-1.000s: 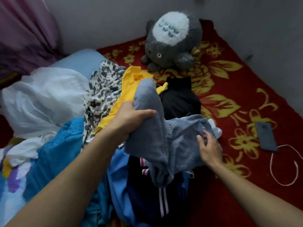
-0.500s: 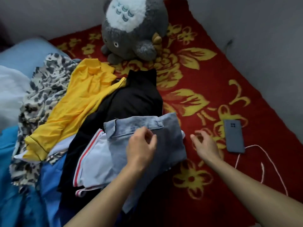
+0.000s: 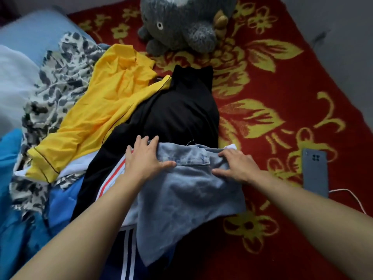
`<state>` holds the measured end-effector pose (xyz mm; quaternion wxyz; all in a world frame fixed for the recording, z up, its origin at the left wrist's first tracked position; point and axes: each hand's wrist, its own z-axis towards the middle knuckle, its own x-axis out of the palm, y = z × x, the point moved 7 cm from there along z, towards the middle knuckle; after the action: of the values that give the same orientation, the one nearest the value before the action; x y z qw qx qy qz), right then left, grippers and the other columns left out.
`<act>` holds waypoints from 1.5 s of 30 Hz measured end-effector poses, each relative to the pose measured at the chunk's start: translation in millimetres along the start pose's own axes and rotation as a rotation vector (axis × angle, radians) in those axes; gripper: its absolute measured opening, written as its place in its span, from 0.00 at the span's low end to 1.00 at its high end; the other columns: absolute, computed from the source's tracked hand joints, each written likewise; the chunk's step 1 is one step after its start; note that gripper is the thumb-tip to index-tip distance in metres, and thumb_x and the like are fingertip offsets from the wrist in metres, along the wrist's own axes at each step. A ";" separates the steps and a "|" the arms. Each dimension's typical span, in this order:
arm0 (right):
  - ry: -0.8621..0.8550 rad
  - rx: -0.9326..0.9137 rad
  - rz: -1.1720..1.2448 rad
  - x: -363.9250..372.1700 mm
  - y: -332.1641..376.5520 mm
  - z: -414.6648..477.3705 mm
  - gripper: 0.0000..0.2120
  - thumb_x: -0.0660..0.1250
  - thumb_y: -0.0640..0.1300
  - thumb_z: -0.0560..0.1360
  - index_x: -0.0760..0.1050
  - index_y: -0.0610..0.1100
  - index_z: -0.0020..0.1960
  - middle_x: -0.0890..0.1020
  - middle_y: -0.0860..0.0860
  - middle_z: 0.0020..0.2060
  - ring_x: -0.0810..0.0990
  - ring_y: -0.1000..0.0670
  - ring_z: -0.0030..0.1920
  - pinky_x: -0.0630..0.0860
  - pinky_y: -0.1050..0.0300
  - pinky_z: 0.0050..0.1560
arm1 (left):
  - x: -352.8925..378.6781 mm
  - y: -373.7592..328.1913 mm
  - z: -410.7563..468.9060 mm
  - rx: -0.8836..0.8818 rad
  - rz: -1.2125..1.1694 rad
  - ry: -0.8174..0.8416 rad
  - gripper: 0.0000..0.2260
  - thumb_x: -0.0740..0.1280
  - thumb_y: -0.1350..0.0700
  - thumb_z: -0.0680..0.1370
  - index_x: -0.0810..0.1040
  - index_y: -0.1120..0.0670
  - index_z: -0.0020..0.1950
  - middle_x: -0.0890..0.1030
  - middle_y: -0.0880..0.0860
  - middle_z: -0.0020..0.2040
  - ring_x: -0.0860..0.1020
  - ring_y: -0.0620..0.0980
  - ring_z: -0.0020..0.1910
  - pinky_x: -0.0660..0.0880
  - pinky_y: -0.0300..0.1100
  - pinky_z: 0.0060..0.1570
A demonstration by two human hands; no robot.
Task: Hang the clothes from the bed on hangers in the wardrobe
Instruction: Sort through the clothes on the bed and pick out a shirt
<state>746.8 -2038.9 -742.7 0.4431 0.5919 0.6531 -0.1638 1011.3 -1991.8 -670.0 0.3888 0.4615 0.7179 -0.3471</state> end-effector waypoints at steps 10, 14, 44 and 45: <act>0.054 -0.118 -0.203 -2.8 28.1 8.6 0.45 0.74 0.66 0.58 0.61 0.58 0.70 0.80 0.50 0.58 0.78 0.42 0.58 0.70 0.53 0.46 | -8.0 -25.7 -12.2 0.078 0.265 0.246 0.29 0.75 0.32 0.53 0.70 0.49 0.42 0.73 0.47 0.37 0.76 0.51 0.42 0.71 0.45 0.42; -0.266 -0.173 -0.179 -6.7 32.2 -60.5 0.15 0.68 0.55 0.65 0.73 0.50 0.49 0.81 0.47 0.44 0.79 0.38 0.47 0.72 0.50 0.43 | -0.9 -18.8 -67.5 0.164 0.379 0.103 0.20 0.68 0.37 0.62 0.75 0.48 0.45 0.77 0.47 0.47 0.74 0.52 0.55 0.64 0.49 0.52; -0.178 -1.437 -0.708 148.5 613.2 -572.4 0.19 0.62 0.57 0.73 0.72 0.46 0.57 0.78 0.46 0.54 0.75 0.43 0.58 0.65 0.49 0.57 | -29.2 313.6 -873.2 -0.728 0.216 -0.336 0.24 0.72 0.53 0.62 0.73 0.51 0.57 0.79 0.51 0.52 0.78 0.55 0.54 0.69 0.46 0.51; -0.165 -1.483 -0.714 172.2 624.3 -600.7 0.18 0.62 0.57 0.73 0.72 0.46 0.57 0.78 0.46 0.55 0.75 0.42 0.59 0.66 0.48 0.57 | -9.6 318.9 -908.2 -0.773 0.205 -0.343 0.25 0.75 0.52 0.59 0.75 0.52 0.54 0.80 0.52 0.48 0.80 0.55 0.49 0.72 0.46 0.48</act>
<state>1104.9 -1333.8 -349.3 0.6865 -0.1114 0.7056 0.1358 1095.2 -1110.9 -291.4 0.6791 0.2864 0.6706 -0.0841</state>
